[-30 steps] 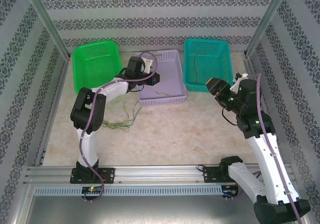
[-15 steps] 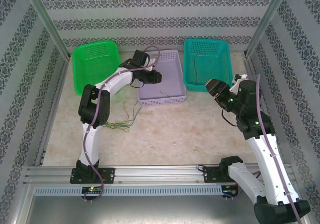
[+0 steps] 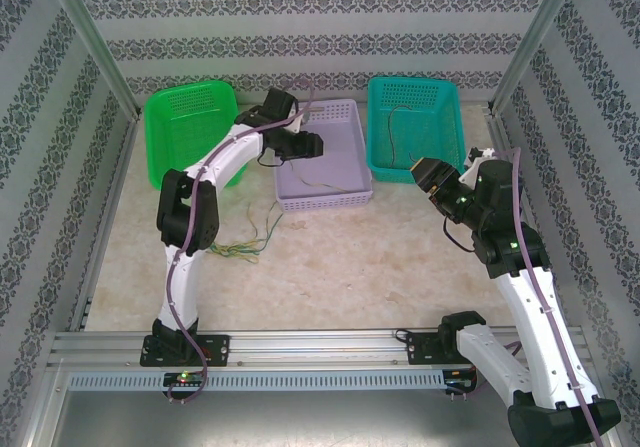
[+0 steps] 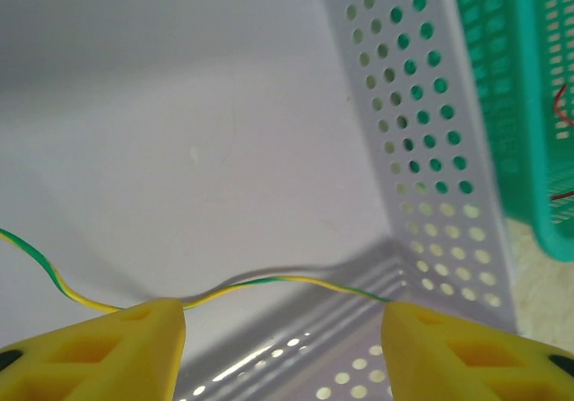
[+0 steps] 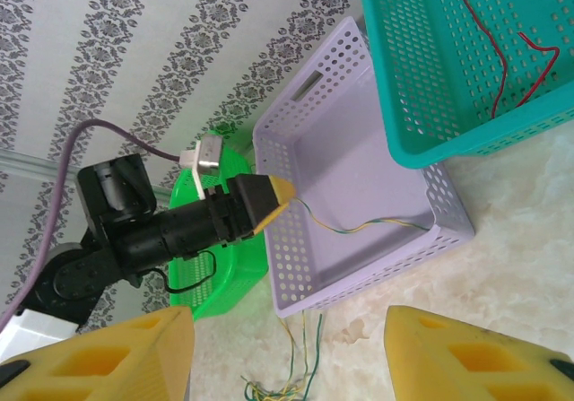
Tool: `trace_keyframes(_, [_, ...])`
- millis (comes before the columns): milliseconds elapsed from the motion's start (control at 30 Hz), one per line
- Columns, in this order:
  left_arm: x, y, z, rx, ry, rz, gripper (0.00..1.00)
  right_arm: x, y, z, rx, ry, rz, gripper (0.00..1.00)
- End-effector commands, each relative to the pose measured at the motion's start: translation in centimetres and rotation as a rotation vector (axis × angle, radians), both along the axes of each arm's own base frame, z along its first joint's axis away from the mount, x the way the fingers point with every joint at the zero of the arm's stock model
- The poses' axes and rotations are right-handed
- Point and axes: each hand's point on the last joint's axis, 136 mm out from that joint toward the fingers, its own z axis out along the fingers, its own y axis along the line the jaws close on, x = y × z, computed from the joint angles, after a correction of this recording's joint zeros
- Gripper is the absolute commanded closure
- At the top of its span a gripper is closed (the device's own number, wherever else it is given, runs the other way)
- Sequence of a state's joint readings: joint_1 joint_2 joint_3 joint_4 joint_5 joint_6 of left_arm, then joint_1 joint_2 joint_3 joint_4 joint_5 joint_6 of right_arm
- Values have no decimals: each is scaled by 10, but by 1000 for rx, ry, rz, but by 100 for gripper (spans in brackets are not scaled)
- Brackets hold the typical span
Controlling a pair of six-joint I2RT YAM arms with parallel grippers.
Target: Untangle the cables
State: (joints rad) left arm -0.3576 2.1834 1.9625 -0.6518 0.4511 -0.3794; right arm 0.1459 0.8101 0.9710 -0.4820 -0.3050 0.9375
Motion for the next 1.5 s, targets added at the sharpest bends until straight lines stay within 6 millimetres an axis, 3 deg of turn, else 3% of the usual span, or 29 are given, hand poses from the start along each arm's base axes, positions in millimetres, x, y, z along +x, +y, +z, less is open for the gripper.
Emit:
trace_keyframes(0, [4, 11, 55, -29, -54, 61, 41, 0, 1, 3, 9, -16, 11, 41])
trace_keyframes(67, [13, 33, 73, 12, -76, 182, 42, 1, 2, 1, 9, -14, 13, 41])
trace_keyframes(167, [26, 88, 82, 5, -15, 461, 45, 0, 2, -1, 11, -10, 15, 41])
trace_keyframes(233, [27, 123, 74, -21, 76, 645, 47, 0, 2, -2, 12, -8, 13, 41])
trace_keyframes(333, [39, 146, 62, -83, 145, 769, 52, -1, 2, -3, 13, -6, 14, 41])
trace_keyframes(633, [75, 155, 10, -117, 271, 865, 56, -2, 0, -1, 3, -10, 6, 41])
trace_keyframes(967, [85, 149, -25, -115, 316, 893, 62, 2, -2, -8, 2, 4, -11, 41])
trace_keyframes(1133, [88, 149, -35, -113, 326, 905, 63, 4, -2, -8, 1, 5, -12, 41])
trace_keyframes(1333, [87, 144, -28, -92, 293, 911, 64, 5, -2, -12, 2, 15, -15, 41])
trace_keyframes(1467, [88, 142, -41, -90, 314, 928, 65, 8, -1, -12, 7, 16, -14, 41])
